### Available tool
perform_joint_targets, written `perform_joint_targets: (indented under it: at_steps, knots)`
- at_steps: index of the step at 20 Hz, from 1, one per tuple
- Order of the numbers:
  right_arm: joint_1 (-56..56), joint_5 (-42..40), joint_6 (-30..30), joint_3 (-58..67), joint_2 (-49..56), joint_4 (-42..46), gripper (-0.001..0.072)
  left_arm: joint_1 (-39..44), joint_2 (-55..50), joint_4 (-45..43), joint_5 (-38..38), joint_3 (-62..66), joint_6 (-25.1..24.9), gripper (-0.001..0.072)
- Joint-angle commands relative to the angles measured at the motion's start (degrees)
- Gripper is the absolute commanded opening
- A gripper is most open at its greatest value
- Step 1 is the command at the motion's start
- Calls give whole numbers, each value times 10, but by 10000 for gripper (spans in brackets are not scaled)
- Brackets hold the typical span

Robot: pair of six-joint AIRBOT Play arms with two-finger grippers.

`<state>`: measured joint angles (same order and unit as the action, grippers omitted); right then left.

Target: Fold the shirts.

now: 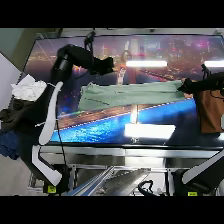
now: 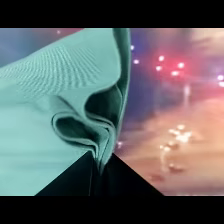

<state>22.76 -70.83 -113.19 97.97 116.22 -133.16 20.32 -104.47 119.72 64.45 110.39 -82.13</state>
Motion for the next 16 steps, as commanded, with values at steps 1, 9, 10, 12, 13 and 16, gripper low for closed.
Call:
perform_joint_targets:
  at_steps: [1, 9, 10, 12, 13, 16]
  knots:
    - [-2, -50, 6, 5, -47, -11, 18, 66, -69, 0, -54, 0, -5, 14]
    - [-27, -168, 57, 5, -257, -23, 18, 164, -220, 36, -147, 0, 12, 14]
    - [-30, -170, 64, 5, -272, -23, 19, 164, -223, 44, -144, 0, 12, 13]
    - [-34, -181, 68, 5, -287, -23, 18, 168, -217, 49, -143, 0, 12, 13]
    - [-36, -190, 70, 5, -290, -23, 18, 168, -209, 50, -141, 0, 12, 14]
    - [-48, -207, 80, 5, -290, -21, 18, 158, -155, 50, -97, 0, 12, 14]
